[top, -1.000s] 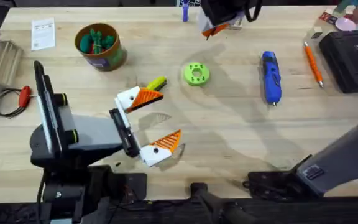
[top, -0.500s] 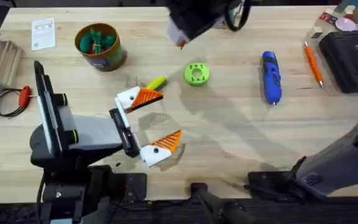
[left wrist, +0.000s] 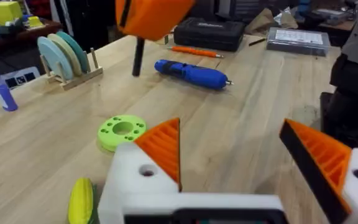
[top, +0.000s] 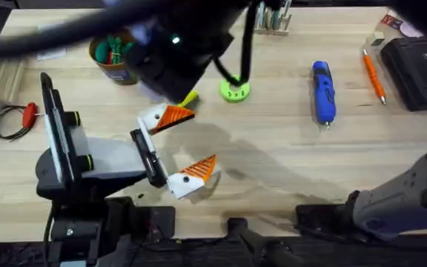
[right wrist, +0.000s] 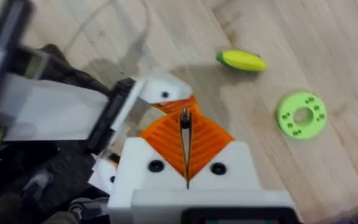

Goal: Pick up the gripper from the table and insert it into the empty holder that is missing its gripper. Then pick up a screw, insert it into the mounting hole, and use the screwdriver to tighten it. Finally, clean up the table by picking up the vegetable and placing it into the bucket.

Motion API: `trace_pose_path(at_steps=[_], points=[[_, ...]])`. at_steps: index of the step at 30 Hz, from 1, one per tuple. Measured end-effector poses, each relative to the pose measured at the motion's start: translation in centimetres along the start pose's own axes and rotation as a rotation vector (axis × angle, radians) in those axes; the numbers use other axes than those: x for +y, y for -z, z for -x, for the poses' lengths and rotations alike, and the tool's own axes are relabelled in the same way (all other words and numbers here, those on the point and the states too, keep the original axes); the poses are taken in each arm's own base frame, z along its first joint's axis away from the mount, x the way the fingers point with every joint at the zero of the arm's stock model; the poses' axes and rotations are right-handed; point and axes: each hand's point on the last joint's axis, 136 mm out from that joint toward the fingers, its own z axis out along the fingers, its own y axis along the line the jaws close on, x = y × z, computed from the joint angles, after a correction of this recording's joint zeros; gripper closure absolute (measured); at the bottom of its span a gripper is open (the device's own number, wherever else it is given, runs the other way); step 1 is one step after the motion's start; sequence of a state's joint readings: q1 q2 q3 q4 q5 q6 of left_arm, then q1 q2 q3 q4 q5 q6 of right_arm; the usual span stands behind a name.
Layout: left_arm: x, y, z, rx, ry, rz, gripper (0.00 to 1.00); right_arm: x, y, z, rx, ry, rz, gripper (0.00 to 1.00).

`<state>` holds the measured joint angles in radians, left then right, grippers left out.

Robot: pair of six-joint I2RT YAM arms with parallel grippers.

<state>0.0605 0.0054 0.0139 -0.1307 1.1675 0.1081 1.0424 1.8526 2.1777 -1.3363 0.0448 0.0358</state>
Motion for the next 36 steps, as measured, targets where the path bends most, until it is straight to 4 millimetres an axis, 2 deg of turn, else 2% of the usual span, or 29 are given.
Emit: trace_pose_path(at_steps=[4, 9, 23, 36], points=[[0.0, 0.0, 0.0, 0.000, 0.000, 0.000, 0.015, 1.8, 0.0, 0.4, -0.017, 0.046, 0.038, 0.995], [0.0, 0.0, 0.0, 0.000, 0.000, 0.000, 0.015, 2.5, 0.0, 0.3, -0.013, 0.073, 0.057, 0.995], [0.0, 0.0, 0.0, 0.000, 0.000, 0.000, 0.016, 3.2, -3.7, -0.6, 0.091, 0.092, 0.062, 0.995], [0.0, 0.0, 0.0, 0.000, 0.000, 0.000, 0.015, 3.2, -3.8, -0.7, 0.094, 0.095, 0.061, 0.995]])
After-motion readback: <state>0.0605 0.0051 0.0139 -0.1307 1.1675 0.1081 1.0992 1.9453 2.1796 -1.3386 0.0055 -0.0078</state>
